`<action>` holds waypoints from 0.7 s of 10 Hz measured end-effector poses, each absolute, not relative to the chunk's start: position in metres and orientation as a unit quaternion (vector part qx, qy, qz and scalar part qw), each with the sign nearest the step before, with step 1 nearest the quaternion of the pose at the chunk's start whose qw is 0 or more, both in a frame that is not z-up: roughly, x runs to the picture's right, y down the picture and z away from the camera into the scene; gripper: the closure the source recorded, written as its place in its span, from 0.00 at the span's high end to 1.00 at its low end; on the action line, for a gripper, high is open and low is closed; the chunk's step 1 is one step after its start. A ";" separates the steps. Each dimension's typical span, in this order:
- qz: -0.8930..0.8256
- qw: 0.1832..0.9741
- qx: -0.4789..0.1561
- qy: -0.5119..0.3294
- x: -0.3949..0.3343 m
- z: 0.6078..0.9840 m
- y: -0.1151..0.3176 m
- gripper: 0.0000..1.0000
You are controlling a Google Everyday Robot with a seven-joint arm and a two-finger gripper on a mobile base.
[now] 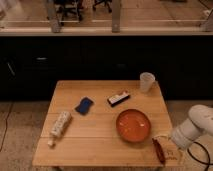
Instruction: Place the pepper in the ceramic bowl
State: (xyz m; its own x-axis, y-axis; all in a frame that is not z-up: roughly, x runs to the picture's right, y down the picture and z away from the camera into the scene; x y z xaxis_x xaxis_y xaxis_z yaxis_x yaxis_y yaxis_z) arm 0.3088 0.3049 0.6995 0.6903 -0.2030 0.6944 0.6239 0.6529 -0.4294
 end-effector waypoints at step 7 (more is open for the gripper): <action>-0.327 0.831 -0.341 -0.293 0.297 0.710 0.319 0.80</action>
State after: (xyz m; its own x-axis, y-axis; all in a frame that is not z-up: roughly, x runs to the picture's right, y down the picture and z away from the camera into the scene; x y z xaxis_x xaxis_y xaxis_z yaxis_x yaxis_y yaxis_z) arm 0.2972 0.3187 0.7098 0.6141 -0.3439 0.7104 0.7434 0.5542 -0.3743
